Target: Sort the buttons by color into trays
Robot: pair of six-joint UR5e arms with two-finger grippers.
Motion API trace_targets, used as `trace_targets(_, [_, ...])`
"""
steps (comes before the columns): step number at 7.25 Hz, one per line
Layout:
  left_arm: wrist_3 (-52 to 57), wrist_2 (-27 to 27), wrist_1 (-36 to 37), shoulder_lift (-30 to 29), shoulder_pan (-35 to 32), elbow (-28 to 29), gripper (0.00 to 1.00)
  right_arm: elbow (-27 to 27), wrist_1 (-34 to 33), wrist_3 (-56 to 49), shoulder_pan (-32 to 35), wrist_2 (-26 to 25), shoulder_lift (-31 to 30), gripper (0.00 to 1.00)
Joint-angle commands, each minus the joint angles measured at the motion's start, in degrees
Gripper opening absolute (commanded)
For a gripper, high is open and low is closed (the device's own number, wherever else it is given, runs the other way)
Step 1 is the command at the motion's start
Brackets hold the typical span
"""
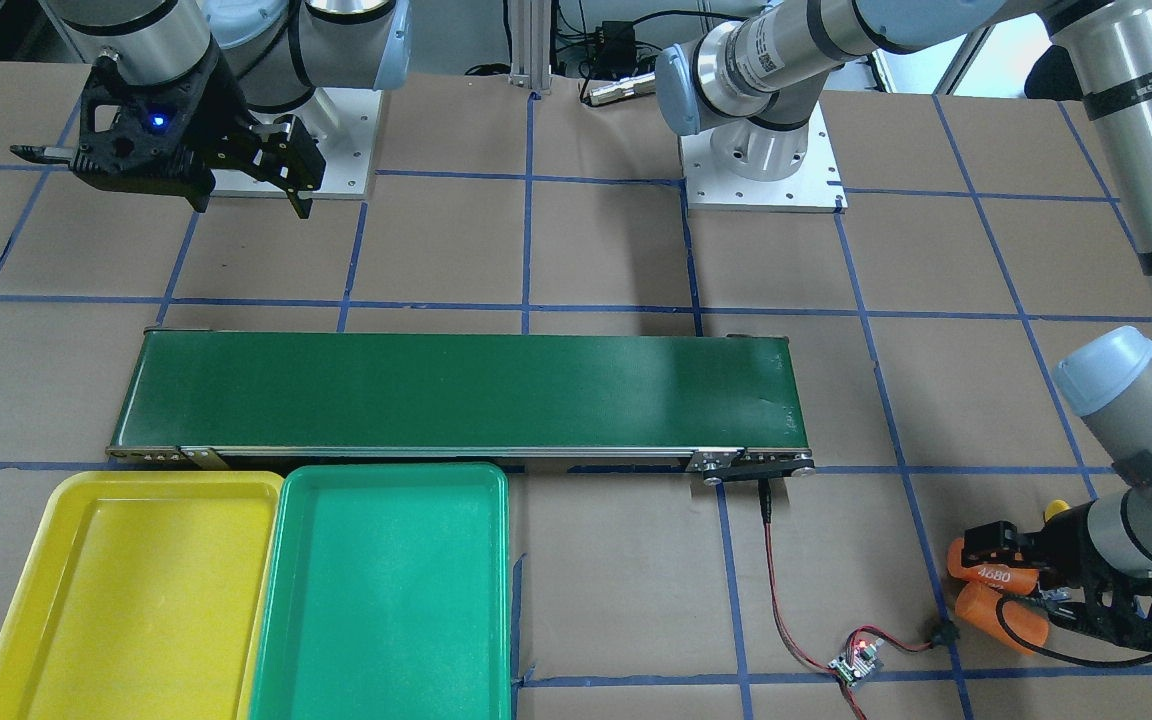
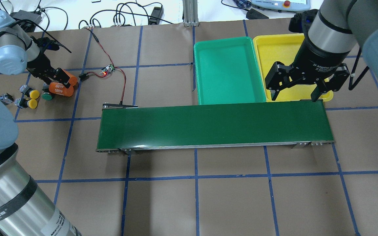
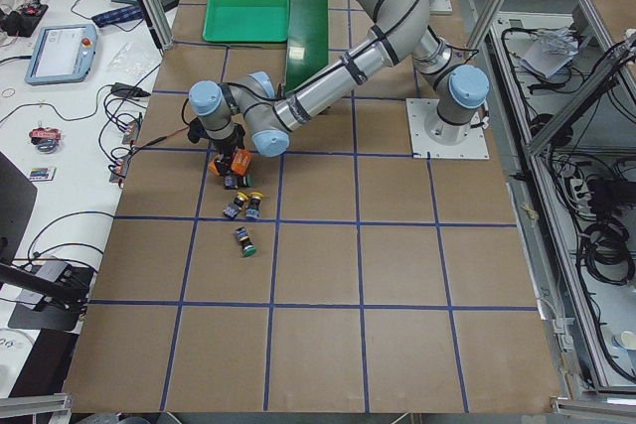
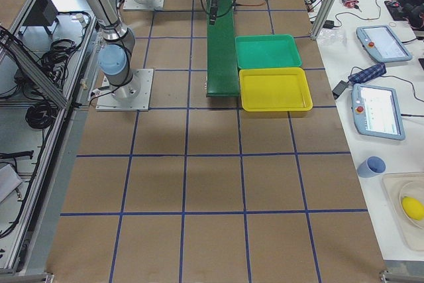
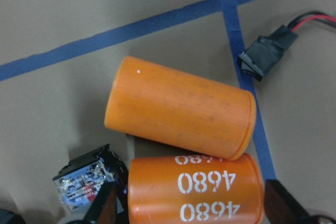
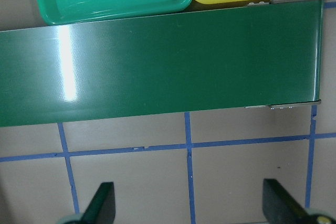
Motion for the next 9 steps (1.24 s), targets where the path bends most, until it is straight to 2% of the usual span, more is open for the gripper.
trace_targets(1, [-0.22, -0.24, -0.01, -0.48, 0.00, -0.16, 1.00, 0.00, -0.03, -0.24, 0.00, 0.06, -0.08, 1.00])
trace_targets(2, [-0.13, -0.50, -0.01, -0.83, 0.00, -0.08, 1.00, 0.00, -0.03, -0.24, 0.00, -0.03, 0.01, 1.00])
trace_targets(3, [-0.04, -0.07, -0.01, -0.66, -0.09, 0.01, 0.59, 0.09, -0.12, -0.24, 0.00, -0.03, 0.10, 1.00])
trace_targets(4, [-0.30, -0.07, -0.89, 0.39, -0.70, -0.86, 0.11, 0.09, -0.03, -0.33, 0.00, -0.29, 0.10, 1.00])
trace_targets(5, [-3.09, 0.02, -2.81, 2.05, -1.14, -2.52, 0.02, 0.09, -0.03, -0.24, 0.00, -0.03, 0.01, 1.00])
trace_targets(9, [-18.28, -0.76, -15.96, 19.52, -6.24, -11.84, 0.00, -0.08, -1.08, -0.24, -0.26, -1.87, 0.36, 1.00])
